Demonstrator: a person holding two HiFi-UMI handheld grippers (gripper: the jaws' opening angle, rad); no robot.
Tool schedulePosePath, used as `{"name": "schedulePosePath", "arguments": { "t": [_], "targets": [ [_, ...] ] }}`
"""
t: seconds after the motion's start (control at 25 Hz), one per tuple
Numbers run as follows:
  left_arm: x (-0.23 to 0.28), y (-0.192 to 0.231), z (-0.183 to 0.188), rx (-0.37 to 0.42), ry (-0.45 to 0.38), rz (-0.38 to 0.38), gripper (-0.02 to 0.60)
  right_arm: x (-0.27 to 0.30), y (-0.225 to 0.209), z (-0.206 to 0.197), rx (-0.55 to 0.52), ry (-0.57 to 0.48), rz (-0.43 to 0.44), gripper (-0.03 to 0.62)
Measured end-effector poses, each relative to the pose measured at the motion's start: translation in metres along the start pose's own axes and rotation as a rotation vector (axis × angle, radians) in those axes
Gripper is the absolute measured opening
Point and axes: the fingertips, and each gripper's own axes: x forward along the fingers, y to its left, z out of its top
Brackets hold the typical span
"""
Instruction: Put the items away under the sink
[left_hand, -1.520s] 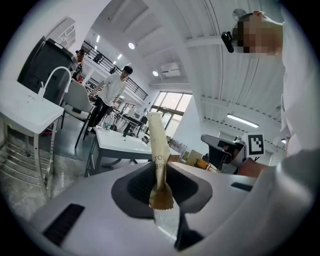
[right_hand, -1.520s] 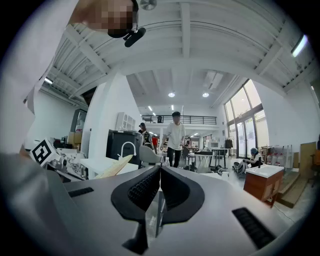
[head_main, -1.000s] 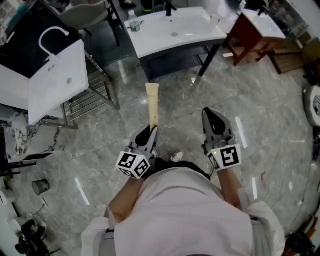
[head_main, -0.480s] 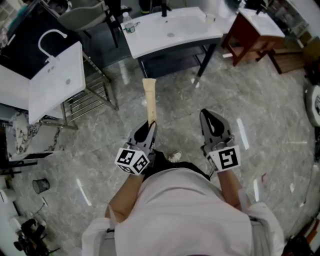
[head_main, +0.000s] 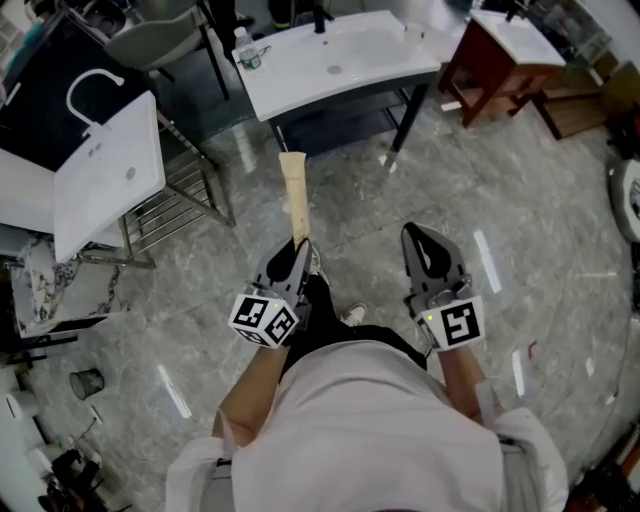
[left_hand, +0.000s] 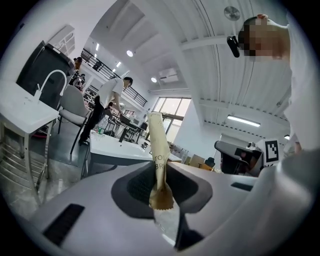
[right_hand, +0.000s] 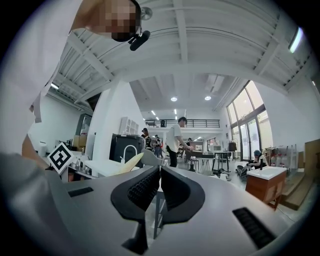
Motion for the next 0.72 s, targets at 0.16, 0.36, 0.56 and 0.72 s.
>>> {"name": "schedulePosePath", "arguments": {
  "t": [0.16, 0.36, 0.56, 0.72],
  "targets": [
    [0.018, 0.008, -0.003, -0.021, 0.003, -0.013, 0.064, 0.005, -0.009, -0.005, -0.012, 0.012, -0.011, 0.037],
    [0.034, 0.021, 0.008, -0.018, 0.001, -0.021, 0.064, 0.026, -0.016, -0.003, -0.02, 0.02, -0.005, 0.037],
    [0.051, 0.048, 0.018, -0.028, 0.019, -0.016, 0.064, 0.062, -0.021, -0.001, 0.005, 0.005, -0.015, 0.037],
    [0.074, 0.066, 0.032, -0.019, 0.032, -0.017, 0.064, 0.093, -0.032, -0.002, 0.005, 0.014, -0.003, 0.037]
  ]
}}
